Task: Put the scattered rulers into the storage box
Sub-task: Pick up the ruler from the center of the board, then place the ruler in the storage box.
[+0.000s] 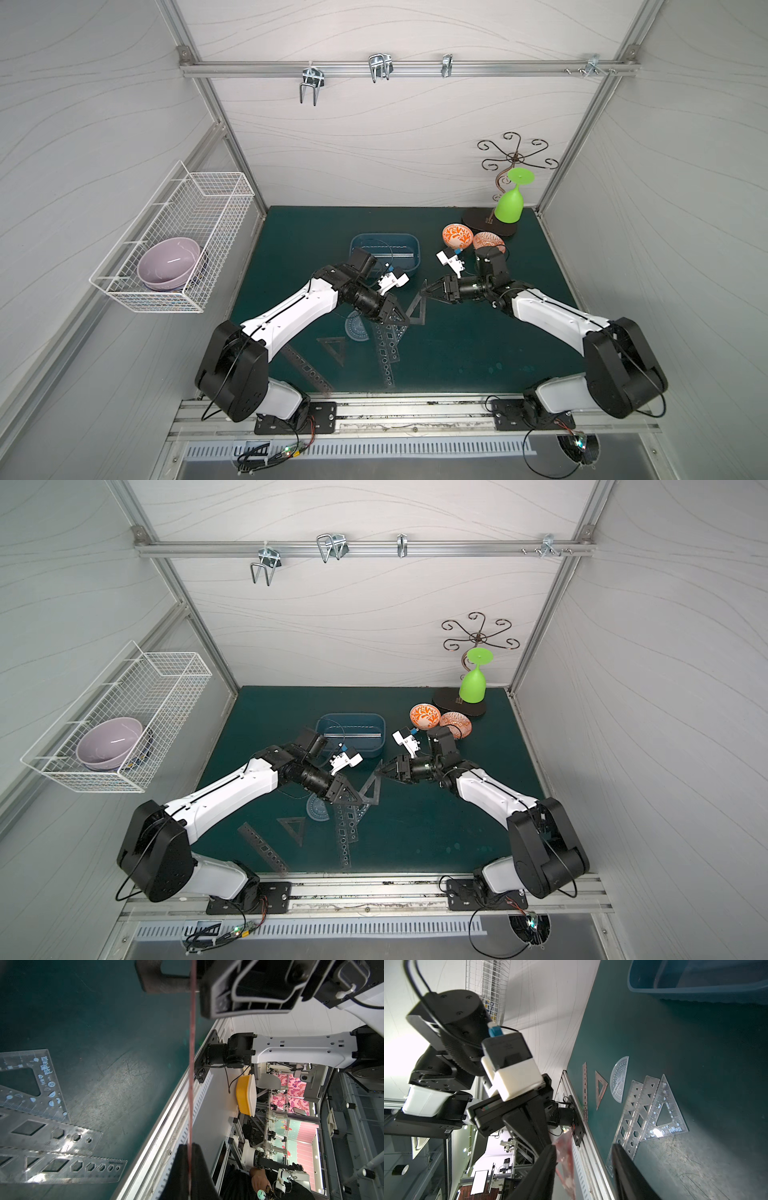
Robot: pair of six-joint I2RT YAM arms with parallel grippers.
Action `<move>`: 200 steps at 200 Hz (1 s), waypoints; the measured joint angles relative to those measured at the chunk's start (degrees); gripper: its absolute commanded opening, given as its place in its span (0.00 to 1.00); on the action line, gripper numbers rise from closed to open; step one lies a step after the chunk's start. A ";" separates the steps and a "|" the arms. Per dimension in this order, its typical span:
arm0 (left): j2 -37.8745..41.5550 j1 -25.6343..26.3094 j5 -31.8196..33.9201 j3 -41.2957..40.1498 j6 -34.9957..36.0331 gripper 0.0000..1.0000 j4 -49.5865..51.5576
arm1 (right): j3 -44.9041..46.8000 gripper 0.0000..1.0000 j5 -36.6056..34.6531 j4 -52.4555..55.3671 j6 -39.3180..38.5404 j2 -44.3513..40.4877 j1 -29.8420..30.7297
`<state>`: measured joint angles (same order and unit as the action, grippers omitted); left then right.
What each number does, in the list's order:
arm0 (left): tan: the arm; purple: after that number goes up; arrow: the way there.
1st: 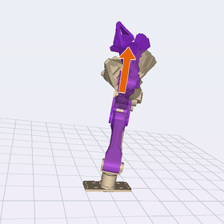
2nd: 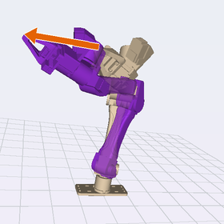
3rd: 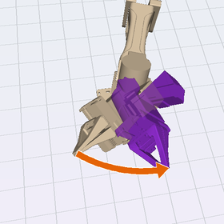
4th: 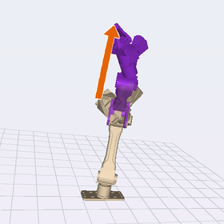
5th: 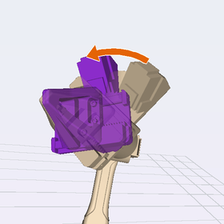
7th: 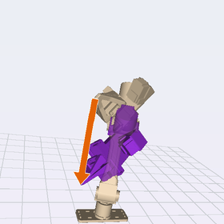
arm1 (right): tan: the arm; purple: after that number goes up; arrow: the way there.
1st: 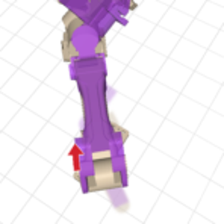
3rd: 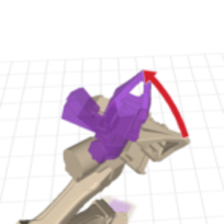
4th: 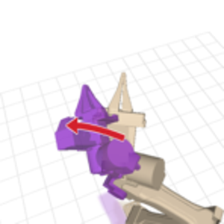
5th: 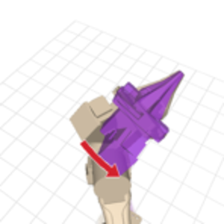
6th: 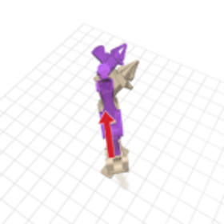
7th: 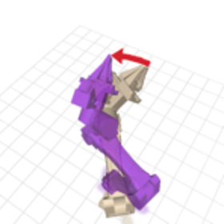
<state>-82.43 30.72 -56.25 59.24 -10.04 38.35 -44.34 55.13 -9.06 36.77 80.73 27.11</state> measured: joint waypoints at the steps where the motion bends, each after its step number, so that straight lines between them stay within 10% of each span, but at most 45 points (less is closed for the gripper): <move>1: 0.00 0.00 0.00 -0.02 -0.02 0.00 0.00 | -0.02 0.43 0.02 -0.09 0.00 0.00 0.00; 97: -0.13 -0.48 -1.29 -0.15 -0.04 0.00 -0.98 | -0.24 0.27 2.43 -4.74 3.78 0.81 0.15; 133: -0.13 -0.63 -1.42 -0.31 -0.09 0.00 -1.33 | -0.63 0.00 3.02 -6.01 5.20 1.29 0.55; 155: -0.13 -0.81 -1.25 -0.46 -0.20 0.00 -1.33 | -0.70 0.00 2.99 -6.38 5.44 1.27 0.52; 179: 0.04 -2.05 1.07 -0.46 -1.09 0.47 -1.29 | -0.94 0.00 1.73 -5.46 5.14 1.27 0.39; 200: 1.20 -5.64 8.13 -0.39 -3.19 0.62 -0.85 | -3.58 0.00 -1.77 -2.51 3.85 2.23 0.09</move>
<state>-81.23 25.08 -48.12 58.85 -13.23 37.50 -47.92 53.36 -11.57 40.62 82.96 27.20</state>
